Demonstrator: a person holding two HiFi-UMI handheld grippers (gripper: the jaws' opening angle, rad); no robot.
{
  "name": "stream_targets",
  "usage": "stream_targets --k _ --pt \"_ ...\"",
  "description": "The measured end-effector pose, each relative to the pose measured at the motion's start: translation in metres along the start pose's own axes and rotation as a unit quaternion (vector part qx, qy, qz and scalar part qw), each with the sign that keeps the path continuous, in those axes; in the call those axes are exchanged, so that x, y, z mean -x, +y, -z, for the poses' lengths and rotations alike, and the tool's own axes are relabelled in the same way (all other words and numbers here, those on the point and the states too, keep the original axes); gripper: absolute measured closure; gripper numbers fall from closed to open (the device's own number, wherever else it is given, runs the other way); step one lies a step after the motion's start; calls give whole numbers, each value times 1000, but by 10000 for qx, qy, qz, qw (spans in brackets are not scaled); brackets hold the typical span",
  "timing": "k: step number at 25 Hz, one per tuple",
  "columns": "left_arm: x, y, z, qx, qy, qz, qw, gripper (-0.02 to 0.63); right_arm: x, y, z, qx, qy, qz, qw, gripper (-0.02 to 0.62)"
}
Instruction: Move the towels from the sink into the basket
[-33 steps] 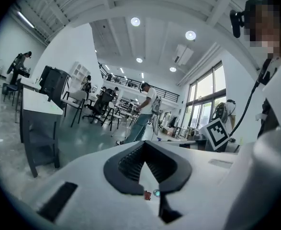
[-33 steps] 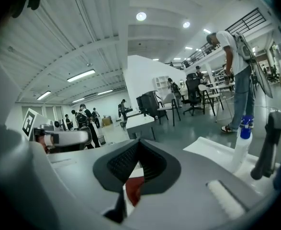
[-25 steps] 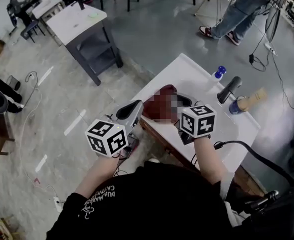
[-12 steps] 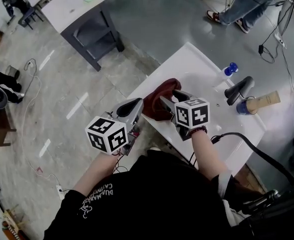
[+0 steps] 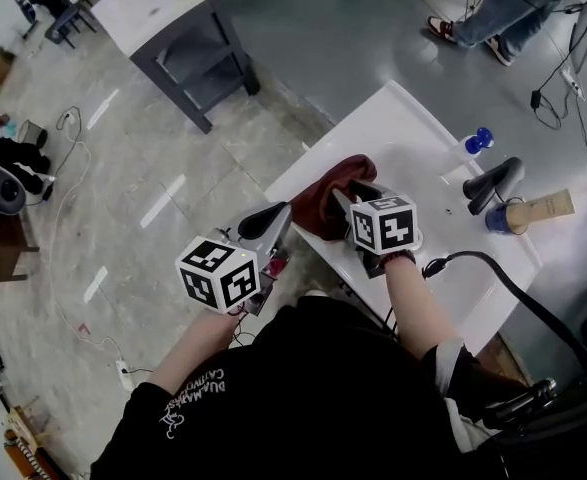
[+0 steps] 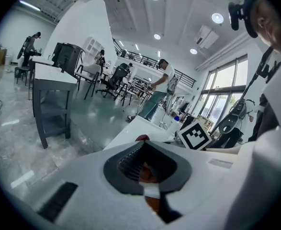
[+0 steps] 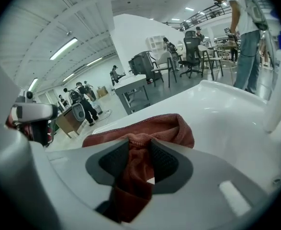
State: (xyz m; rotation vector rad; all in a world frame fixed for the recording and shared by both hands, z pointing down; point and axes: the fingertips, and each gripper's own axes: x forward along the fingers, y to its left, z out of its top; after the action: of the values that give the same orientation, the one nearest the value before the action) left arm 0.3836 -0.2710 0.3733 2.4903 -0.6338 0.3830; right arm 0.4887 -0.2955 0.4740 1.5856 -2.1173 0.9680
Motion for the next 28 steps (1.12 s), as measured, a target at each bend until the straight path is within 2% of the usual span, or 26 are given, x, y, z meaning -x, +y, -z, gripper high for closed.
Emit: stream_targets --k 6,14,20,28 --pt "8 -2 -1 17 -113 15 9999 603 5 -4 -3 -69 -32 166 9998 503" --pt "32 -25 5 -116 -323 292 9990 603 41 25 -9 198 -473 324 9982 515" --pt "77 -40 9 -150 -536 362 9978 603 77 72 -12 396 -834 329 9952 520" --pt "165 -53 18 -178 -782 233 9965 603 120 154 -10 667 -1218 236 9900 523"
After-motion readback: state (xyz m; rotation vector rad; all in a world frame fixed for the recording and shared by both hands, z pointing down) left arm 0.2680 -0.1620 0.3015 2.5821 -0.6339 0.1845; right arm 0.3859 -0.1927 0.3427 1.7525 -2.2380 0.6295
